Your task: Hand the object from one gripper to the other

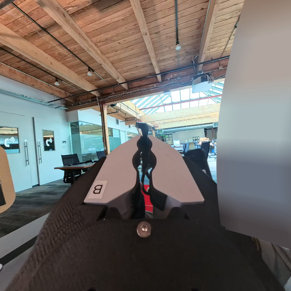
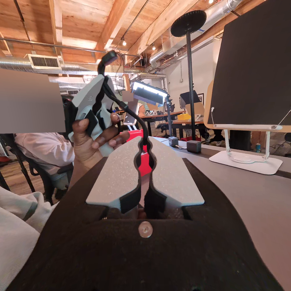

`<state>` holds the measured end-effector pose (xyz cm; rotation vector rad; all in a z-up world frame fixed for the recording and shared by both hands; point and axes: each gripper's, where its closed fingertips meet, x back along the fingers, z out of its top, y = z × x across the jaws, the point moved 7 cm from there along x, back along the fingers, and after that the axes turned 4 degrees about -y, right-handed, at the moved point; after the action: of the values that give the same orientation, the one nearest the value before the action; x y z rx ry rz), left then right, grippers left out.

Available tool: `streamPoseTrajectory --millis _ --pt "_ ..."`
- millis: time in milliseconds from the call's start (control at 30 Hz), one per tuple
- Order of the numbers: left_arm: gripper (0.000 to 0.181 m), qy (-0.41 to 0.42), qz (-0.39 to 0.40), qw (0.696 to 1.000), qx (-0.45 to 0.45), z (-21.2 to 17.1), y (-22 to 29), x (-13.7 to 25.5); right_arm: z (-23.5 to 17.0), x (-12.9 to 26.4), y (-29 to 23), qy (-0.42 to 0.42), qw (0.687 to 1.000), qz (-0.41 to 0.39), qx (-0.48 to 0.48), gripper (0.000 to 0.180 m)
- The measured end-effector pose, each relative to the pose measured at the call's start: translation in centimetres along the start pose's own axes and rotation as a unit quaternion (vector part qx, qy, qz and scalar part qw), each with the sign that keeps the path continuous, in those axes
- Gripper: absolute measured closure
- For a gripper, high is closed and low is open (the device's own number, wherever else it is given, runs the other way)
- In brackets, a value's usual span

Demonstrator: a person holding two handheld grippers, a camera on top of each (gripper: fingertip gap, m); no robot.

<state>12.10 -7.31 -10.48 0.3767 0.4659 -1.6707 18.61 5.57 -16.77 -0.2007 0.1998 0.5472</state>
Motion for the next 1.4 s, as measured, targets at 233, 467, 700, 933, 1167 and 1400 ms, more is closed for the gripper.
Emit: streamPoseTrajectory --millis 233,467,700,933,1167,1400 --pt "0.123 0.031 0.093 0.994 -0.05 2.4 -3.1 2.8 1.9 1.5 0.9 -0.029 0.973 -0.11 0.202 0.177" --pt "0.124 -0.113 0.022 0.987 -0.109 0.2 -1.6 1.9 2.9 2.3 0.0 -0.033 0.878 -0.193 0.437 0.177" --pt "0.128 -0.227 -0.049 0.966 -0.116 -5.1 1.2 -1.6 2.4 2.2 -1.8 -0.024 0.775 -0.197 0.599 0.177" --pt "0.171 -0.217 -0.093 0.966 -0.102 -5.2 2.0 -1.6 1.9 2.1 -2.8 -0.021 0.741 -0.172 0.649 0.177" --pt "0.173 -0.168 -0.055 0.979 -0.103 -3.8 1.2 -1.4 2.7 2.3 -2.4 -0.015 0.801 -0.191 0.567 0.164" --pt "0.173 -0.019 0.022 0.998 -0.054 -0.6 -0.9 0.0 2.6 1.7 -0.6 0.003 0.983 -0.05 0.177 0.152"
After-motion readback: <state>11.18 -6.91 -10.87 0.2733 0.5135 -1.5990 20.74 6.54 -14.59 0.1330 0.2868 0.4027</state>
